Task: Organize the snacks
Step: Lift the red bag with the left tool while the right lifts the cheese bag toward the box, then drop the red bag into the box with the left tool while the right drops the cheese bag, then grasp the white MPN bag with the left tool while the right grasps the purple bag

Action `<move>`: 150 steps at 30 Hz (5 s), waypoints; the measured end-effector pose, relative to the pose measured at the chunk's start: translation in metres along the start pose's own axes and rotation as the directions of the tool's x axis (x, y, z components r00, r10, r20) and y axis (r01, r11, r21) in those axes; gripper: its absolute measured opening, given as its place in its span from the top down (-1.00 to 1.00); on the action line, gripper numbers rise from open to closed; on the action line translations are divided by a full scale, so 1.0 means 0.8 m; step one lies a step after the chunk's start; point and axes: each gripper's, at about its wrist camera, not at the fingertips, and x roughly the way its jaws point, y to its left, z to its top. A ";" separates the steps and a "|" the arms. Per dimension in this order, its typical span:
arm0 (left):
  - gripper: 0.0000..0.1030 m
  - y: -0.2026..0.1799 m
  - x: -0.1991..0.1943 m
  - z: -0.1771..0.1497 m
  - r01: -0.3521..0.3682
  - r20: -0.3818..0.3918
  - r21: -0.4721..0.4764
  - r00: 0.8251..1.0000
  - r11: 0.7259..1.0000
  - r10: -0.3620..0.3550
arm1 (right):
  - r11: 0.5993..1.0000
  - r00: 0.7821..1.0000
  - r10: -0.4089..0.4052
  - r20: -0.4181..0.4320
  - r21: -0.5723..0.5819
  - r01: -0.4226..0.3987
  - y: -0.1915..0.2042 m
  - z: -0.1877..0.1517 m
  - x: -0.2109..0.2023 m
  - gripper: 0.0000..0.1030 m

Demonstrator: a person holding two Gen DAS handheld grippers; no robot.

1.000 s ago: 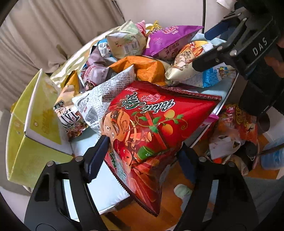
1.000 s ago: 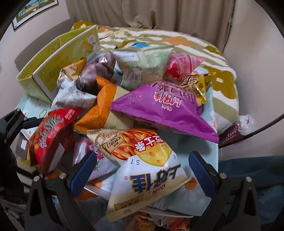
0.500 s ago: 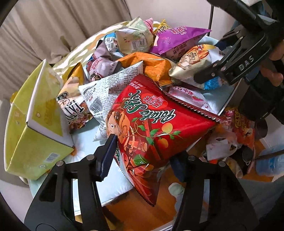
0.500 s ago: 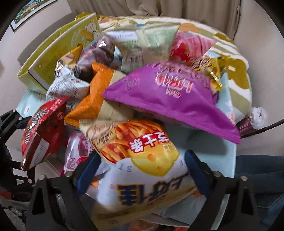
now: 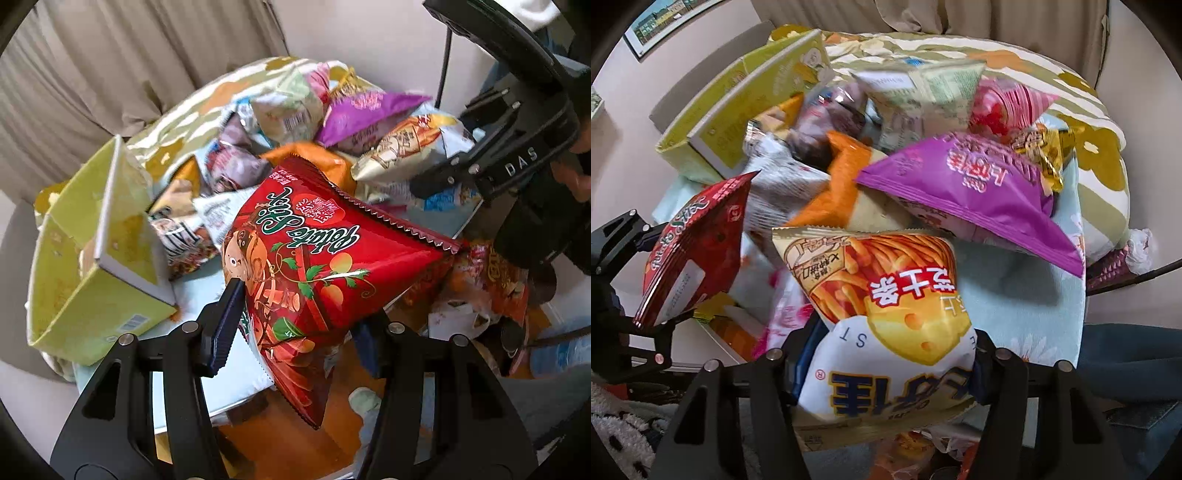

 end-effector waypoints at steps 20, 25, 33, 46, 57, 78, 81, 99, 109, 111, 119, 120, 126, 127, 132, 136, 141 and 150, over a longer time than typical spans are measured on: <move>-0.04 0.128 -0.092 0.069 -0.212 0.133 -0.259 0.959 0.942 0.252 | 0.987 0.963 0.037 0.266 -0.161 0.007 0.082 0.159 -0.129 -0.16; -0.04 0.189 -0.077 0.074 -0.250 0.128 -0.281 0.947 0.927 0.294 | 0.981 0.951 0.021 0.307 -0.188 0.039 0.128 0.223 -0.121 -0.16; -0.04 0.318 -0.025 0.074 -0.267 0.098 -0.318 0.945 0.910 0.311 | 0.984 0.944 -0.022 0.328 -0.161 0.079 0.187 0.321 -0.071 -0.16; -0.10 0.447 0.102 0.077 -0.206 0.005 -0.275 0.976 0.939 0.216 | 0.982 0.947 -0.174 0.268 -0.020 0.187 0.230 0.427 0.021 -0.16; -1.00 0.474 0.090 0.048 -0.137 0.007 -0.346 0.989 0.928 0.149 | 0.984 0.962 -0.179 0.206 0.052 0.172 0.238 0.438 0.050 -0.16; -1.00 0.533 0.051 0.008 -0.174 -0.041 -0.520 0.983 0.836 0.179 | 0.993 0.969 -0.102 0.224 -0.030 0.111 0.274 0.478 0.092 -0.99; -1.00 0.530 0.052 0.005 -0.173 -0.045 -0.529 0.983 0.831 0.176 | 0.993 0.968 -0.102 0.229 -0.041 0.115 0.273 0.471 0.094 -0.99; -1.00 0.511 -0.005 0.017 -0.186 0.004 -0.525 0.975 0.830 0.222 | 0.988 0.938 -0.118 0.326 -0.052 0.143 0.283 0.437 0.016 -0.99; -1.00 0.453 -0.065 0.044 -0.174 0.086 -0.507 0.964 0.844 0.250 | 0.990 0.914 -0.130 0.384 -0.004 0.143 0.257 0.383 -0.072 -0.99; -1.00 0.430 -0.073 0.052 -0.157 0.103 -0.502 0.966 0.850 0.239 | 0.990 0.908 -0.128 0.399 0.003 0.138 0.242 0.362 -0.092 -0.99; -1.00 0.331 -0.082 0.081 -0.093 0.137 -0.498 0.973 0.862 0.184 | 0.988 0.894 -0.154 0.420 0.093 0.126 0.151 0.276 -0.156 -1.00; -1.00 0.316 -0.081 0.085 -0.086 0.139 -0.494 0.975 0.865 0.176 | 0.986 0.894 -0.160 0.419 0.101 0.129 0.142 0.269 -0.159 -1.00; -1.00 0.240 -0.073 0.099 -0.061 0.131 -0.472 0.982 0.880 0.138 | 0.978 0.899 -0.195 0.391 0.152 0.146 0.077 0.196 -0.172 -1.00; -1.00 0.228 -0.070 0.099 -0.058 0.127 -0.472 0.983 0.880 0.133 | 0.977 0.901 -0.198 0.385 0.156 0.148 0.070 0.188 -0.171 -1.00; -1.00 0.173 -0.042 0.092 -0.055 0.077 -0.475 0.992 0.879 0.104 | 0.970 0.919 -0.200 0.340 0.202 0.137 0.019 0.138 -0.149 -1.00; -1.00 0.139 -0.007 0.078 -0.043 0.038 -0.477 0.997 0.878 0.069 | 0.958 0.939 -0.206 0.276 0.253 0.135 -0.019 0.113 -0.112 -1.00; -1.00 0.103 0.040 0.057 -0.029 -0.016 -0.451 1.000 0.892 0.024 | 0.939 0.955 -0.202 0.215 0.319 0.127 -0.055 0.091 -0.063 -0.99; -1.00 0.075 0.105 0.039 -0.003 -0.084 -0.400 0.996 0.917 -0.033 | 0.907 0.976 -0.155 0.153 0.413 0.080 -0.074 0.089 -0.010 -0.99</move>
